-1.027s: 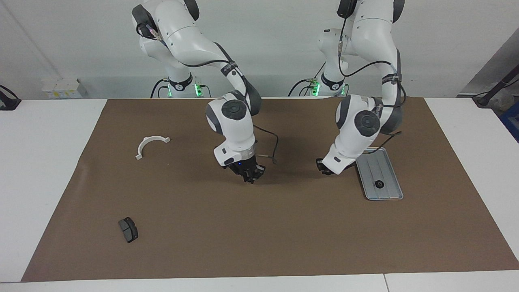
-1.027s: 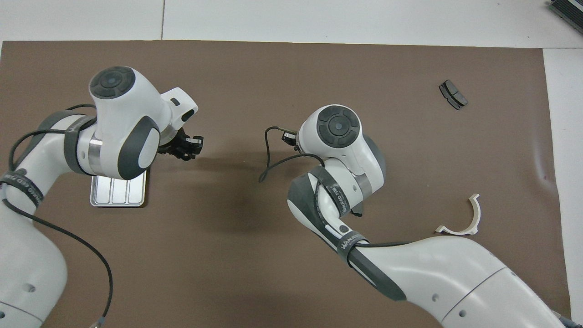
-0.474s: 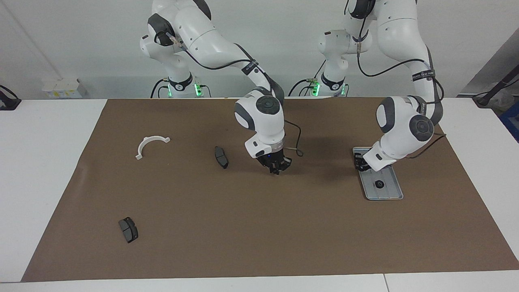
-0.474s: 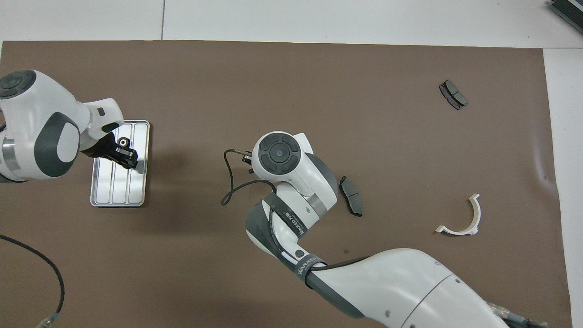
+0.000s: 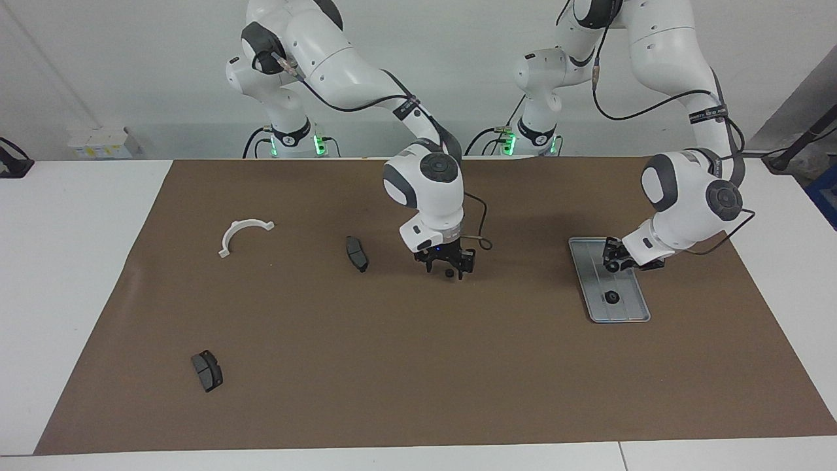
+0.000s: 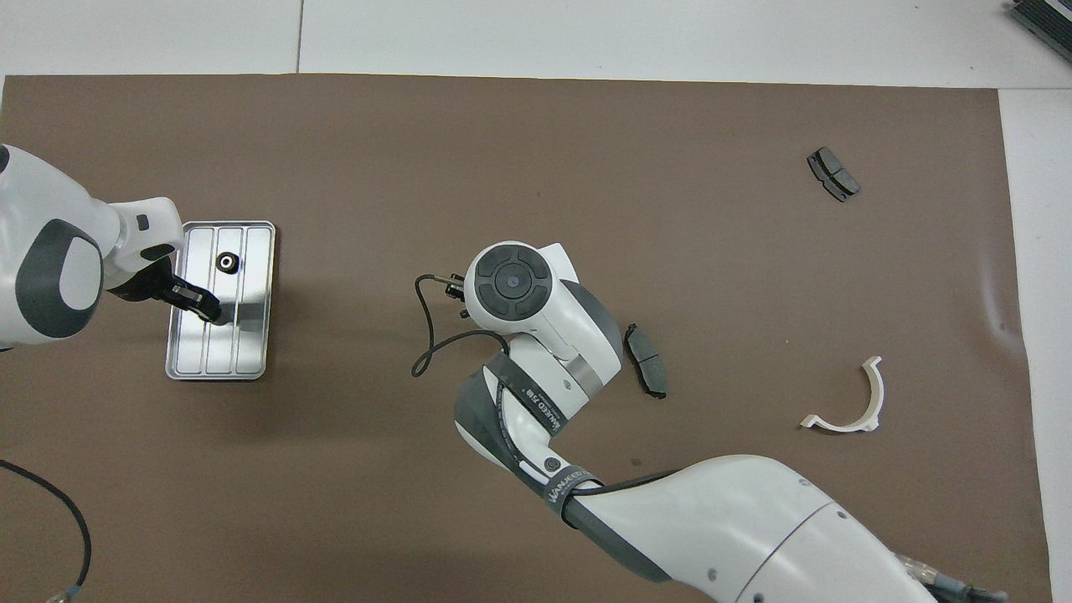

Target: Pick bearing gear from pile to tray

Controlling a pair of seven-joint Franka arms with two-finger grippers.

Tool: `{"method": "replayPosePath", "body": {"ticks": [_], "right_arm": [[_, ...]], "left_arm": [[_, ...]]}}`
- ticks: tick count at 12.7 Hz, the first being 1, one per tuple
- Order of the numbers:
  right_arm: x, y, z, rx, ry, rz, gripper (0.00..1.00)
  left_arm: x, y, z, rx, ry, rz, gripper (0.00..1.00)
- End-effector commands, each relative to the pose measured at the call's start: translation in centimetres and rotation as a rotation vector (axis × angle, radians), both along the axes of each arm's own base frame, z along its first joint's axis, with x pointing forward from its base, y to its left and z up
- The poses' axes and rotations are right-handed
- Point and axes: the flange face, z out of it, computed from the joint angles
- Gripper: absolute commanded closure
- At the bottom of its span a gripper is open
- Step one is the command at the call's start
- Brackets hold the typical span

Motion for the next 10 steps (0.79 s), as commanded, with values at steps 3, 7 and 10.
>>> {"method": "replayPosePath", "body": {"ticks": [3,7,10], "right_arm": [[4.0,-9.8,6.7,-0.023,-0.080,-0.004,0.00],[3.9,-19.5,12.9,-0.074,-0.103,0.024,0.00],[4.0,-25.8,16.7,-0.117,-0.081,0.032,0.00]], "left_arm": [[-0.3,-1.4,1.1,0.020,-0.036,-0.020,0.31],[-0.5,-8.9,1.3,0.060,-0.031,0.081,0.31],[-1.8,-17.4,1.6,0.101,-0.044,0.211,0.31]]}}
